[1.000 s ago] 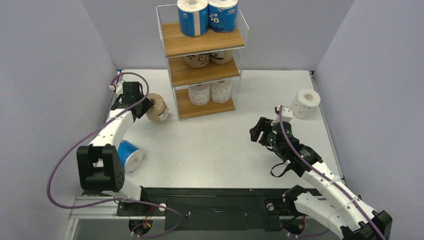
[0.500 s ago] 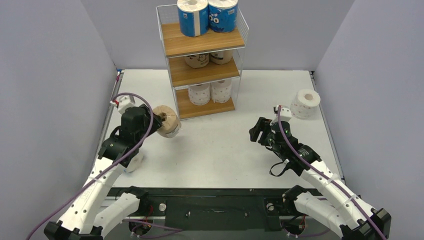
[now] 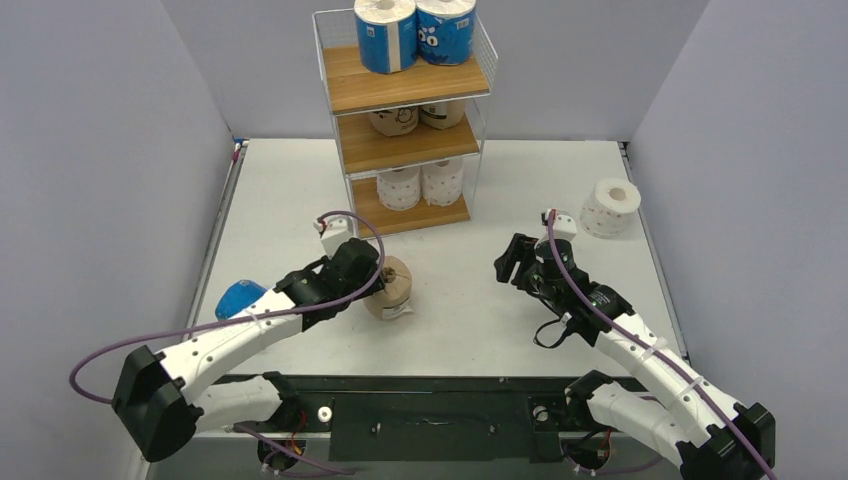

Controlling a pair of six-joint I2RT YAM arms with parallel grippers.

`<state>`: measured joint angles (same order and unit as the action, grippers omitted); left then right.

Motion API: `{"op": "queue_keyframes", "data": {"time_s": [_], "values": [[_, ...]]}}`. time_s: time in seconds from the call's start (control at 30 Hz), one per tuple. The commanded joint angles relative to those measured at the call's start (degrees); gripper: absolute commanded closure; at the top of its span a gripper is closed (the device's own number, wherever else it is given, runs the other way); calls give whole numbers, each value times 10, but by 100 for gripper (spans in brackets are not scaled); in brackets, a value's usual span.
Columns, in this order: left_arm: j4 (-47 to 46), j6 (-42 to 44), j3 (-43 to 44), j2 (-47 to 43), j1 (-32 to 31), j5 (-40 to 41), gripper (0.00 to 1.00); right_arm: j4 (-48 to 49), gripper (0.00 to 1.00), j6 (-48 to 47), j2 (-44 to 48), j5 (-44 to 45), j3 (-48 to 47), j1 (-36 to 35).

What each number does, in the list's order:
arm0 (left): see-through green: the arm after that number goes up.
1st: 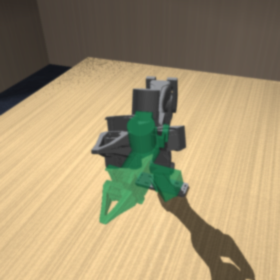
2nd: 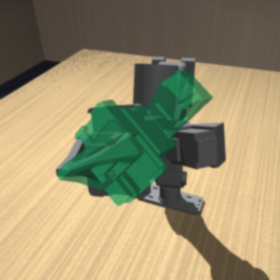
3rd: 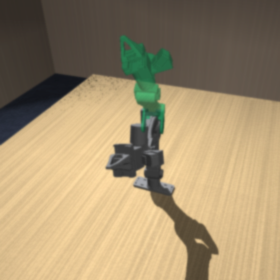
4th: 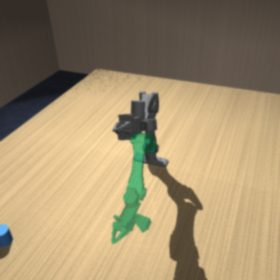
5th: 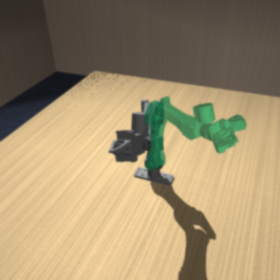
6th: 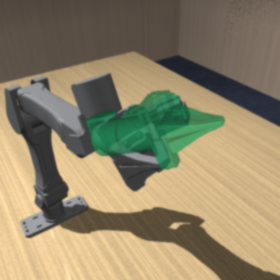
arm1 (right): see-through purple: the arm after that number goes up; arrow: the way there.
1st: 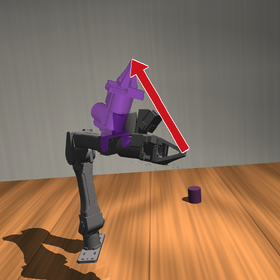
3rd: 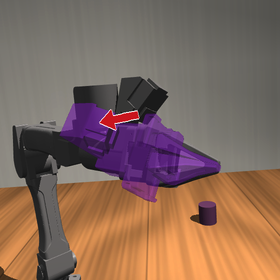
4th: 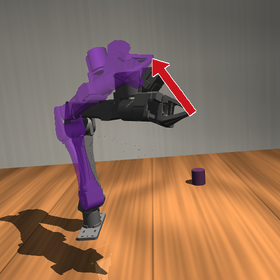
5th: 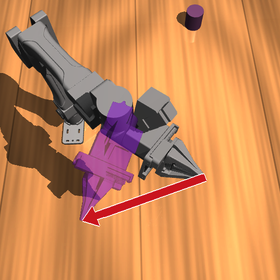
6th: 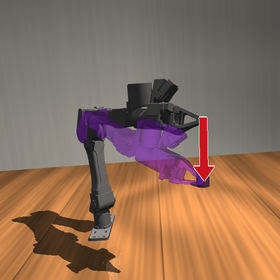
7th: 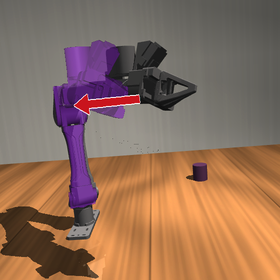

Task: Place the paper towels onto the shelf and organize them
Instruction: Move the paper towel to the center of the board, then pick up the paper towel from the center of the board.

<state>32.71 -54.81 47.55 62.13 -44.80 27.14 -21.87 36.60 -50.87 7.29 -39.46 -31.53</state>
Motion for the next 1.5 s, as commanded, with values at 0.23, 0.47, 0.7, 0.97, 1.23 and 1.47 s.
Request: {"op": "queue_keyframes", "data": {"time_s": [0.23,0.47,0.7,0.97,1.23,1.47], "values": [[-171,-14,14,121,-26,-4,50,9,40,4,4,18,5,-1],[-133,1,28,124,-26,27,36,7,40,-3,2,26,1,0],[-48,42,73,85,-27,82,4,7,40,-11,3,29,-7,1],[30,-35,84,14,-25,161,4,6,40,-12,6,34,-6,0],[-151,-48,-80,-113,11,1,3,6,40,-13,10,36,-3,1],[-111,-189,-50,-48,-5,-7,3,13,40,-7,5,33,6,1]]}}
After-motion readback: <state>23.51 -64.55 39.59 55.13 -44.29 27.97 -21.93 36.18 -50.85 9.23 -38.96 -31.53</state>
